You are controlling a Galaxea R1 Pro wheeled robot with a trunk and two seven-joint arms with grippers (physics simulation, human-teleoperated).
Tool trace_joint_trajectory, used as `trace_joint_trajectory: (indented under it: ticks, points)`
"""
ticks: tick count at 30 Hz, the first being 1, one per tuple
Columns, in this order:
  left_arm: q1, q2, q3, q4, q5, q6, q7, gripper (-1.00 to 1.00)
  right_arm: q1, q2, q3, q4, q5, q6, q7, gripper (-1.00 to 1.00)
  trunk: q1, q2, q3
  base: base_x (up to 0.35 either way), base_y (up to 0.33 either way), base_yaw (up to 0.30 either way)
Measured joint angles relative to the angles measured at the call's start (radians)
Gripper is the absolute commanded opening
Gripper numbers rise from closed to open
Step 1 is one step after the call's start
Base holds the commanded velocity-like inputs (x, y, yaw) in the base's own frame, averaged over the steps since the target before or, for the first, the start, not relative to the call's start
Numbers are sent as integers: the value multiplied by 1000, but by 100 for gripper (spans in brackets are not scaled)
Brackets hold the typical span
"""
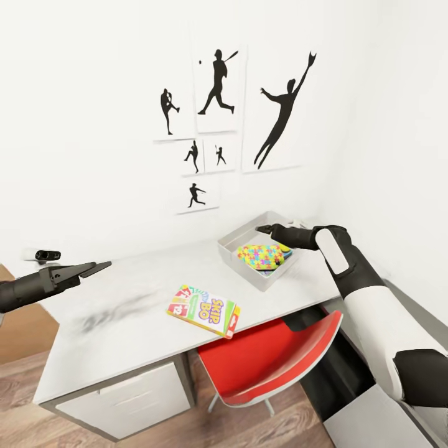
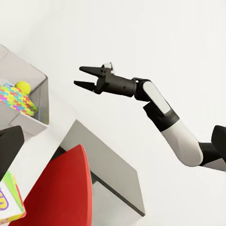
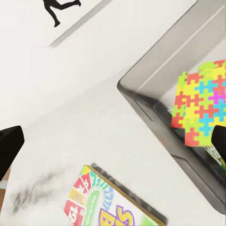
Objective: Put all the toys in the child's room - the three board games (two on the bed and one on the table), the two jigsaw puzzles on the table, and the tennis ball on the table - inside the toy box on the table in the child's room.
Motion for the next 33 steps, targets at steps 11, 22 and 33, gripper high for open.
trace_joint_trajectory:
  ticks: [11, 22, 33]
  points:
    - [0, -1, 0, 0, -1, -1, 0, 100, 1, 118, 13, -4, 14, 11, -204, 100, 0, 0, 18, -2, 2, 103]
    - [0, 0, 1, 0, -3, -1, 0, 100, 1, 248, 151, -2, 15, 6, -417, 100, 0, 0, 36, -12, 0, 98]
    - [0, 0, 2, 0, -4, -1, 0, 100, 3, 282, 172, 5, 10, -29, -528, 100, 0, 0, 54, -60, 0, 89]
